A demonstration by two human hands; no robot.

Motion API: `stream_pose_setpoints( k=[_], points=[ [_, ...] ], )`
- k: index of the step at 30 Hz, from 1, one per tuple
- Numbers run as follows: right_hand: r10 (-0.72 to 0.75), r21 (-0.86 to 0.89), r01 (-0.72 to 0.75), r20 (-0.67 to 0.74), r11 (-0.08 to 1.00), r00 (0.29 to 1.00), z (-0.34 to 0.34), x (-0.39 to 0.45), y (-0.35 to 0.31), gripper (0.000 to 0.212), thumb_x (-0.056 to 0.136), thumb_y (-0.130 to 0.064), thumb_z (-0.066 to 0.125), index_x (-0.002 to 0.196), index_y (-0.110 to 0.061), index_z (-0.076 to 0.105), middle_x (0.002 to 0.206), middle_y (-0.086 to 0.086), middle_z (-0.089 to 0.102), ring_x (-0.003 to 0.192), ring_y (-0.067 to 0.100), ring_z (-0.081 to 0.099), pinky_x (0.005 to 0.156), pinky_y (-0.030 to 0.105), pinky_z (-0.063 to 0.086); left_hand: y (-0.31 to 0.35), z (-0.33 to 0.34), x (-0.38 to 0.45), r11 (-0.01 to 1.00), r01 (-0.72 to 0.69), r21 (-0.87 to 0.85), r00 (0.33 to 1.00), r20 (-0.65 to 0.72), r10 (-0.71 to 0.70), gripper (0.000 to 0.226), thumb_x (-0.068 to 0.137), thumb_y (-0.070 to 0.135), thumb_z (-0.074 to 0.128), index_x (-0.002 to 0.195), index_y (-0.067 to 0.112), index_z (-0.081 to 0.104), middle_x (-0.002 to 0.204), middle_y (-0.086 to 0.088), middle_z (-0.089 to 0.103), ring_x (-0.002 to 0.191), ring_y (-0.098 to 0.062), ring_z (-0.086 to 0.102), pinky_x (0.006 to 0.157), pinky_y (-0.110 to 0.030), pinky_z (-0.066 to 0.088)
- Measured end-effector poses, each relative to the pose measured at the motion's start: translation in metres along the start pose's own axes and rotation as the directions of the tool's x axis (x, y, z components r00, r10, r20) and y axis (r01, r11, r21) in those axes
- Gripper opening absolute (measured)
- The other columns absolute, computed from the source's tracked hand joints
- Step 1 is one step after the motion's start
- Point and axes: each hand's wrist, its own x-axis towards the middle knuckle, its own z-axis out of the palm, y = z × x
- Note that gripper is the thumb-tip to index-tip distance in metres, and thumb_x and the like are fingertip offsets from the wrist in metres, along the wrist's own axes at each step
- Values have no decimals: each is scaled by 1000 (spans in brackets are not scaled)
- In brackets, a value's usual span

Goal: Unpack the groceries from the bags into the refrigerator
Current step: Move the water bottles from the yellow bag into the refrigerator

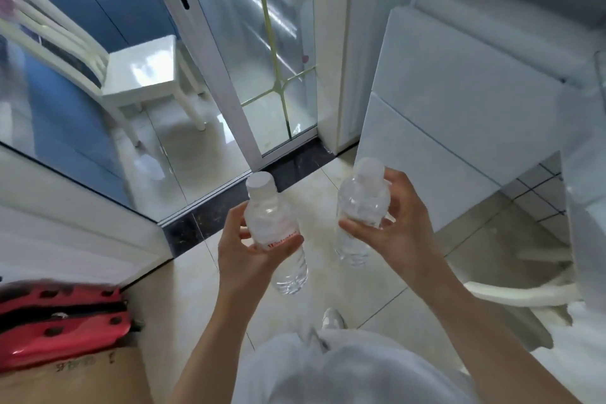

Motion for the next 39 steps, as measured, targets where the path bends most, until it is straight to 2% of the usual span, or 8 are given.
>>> stream_pose_setpoints(
  k=[3, 6, 14, 19, 24, 29, 34, 39],
  points=[
    [-15, 5, 15, -102, 1000, 995, -9, 43, -6, 73, 61, -13, 89, 118, -38, 50, 110, -14, 63, 104, 5, 60, 78, 11, 50, 13, 23, 49, 1000, -11, -1, 999, 36, 11, 74, 50, 18, 96, 112, 30, 58, 103, 4, 66, 96, -20, 61, 73, -27, 51],
    [-11, 10, 13, -170, 1000, 985, -20, 82, -7, 72, 62, -15, 89, 120, -33, 50, 112, -6, 63, 107, 15, 60, 82, 22, 54, 27, 49, 99, 999, -33, 15, 993, 113, 31, 74, 47, 19, 96, 110, 35, 59, 102, 5, 66, 95, -23, 62, 77, -37, 55],
    [26, -32, -42, -405, 999, 914, -44, 186, -12, 70, 62, -20, 88, 120, -29, 51, 106, -9, 65, 100, 14, 63, 84, 29, 55, 73, 129, 229, 998, -68, 17, 928, 368, 57, 67, 52, 12, 94, 100, 41, 57, 94, 10, 67, 86, -7, 63, 69, -24, 51],
    [54, 4, -62, -551, 998, 832, -58, 251, -25, 72, 60, -16, 90, 119, -31, 51, 109, -9, 64, 101, 14, 63, 84, 29, 55, 116, 178, 308, 983, -178, 39, 800, 588, 121, 65, 51, 10, 93, 103, 34, 61, 89, 15, 69, 79, 1, 64, 61, -11, 50],
    [16, -9, -30, -682, 1000, 731, -84, 298, -41, 72, 59, -15, 89, 117, -35, 52, 108, -9, 65, 101, 13, 63, 83, 19, 52, 165, 243, 368, 955, -297, -4, 656, 726, 207, 68, 49, 19, 95, 102, 40, 58, 93, 23, 67, 83, 1, 66, 66, -17, 54],
    [-60, -63, 17, -769, 998, 636, -126, 330, -64, 73, 60, -13, 88, 117, -40, 52, 110, -9, 64, 103, 13, 62, 82, 18, 52, 219, 311, 394, 918, -374, -133, 534, 778, 331, 68, 49, 20, 95, 104, 40, 58, 95, 20, 68, 88, -2, 65, 70, -15, 53],
    [-162, -149, 68, -825, 987, 542, -183, 363, -90, 73, 63, -11, 87, 117, -44, 50, 114, -10, 63, 105, 9, 62, 82, 15, 50, 277, 378, 401, 875, -391, -286, 485, 744, 460, 67, 48, 30, 91, 106, 39, 58, 98, 19, 68, 91, -2, 66, 72, -12, 52],
    [-299, -245, 174, -825, 954, 480, -251, 397, -114, 75, 63, -10, 87, 119, -42, 50, 119, -10, 62, 111, 12, 60, 87, 21, 50, 334, 440, 402, 814, -385, -435, 467, 669, 578, 63, 56, 5, 90, 106, 29, 60, 95, 7, 69, 82, -1, 66, 69, -12, 50]
  ],
)
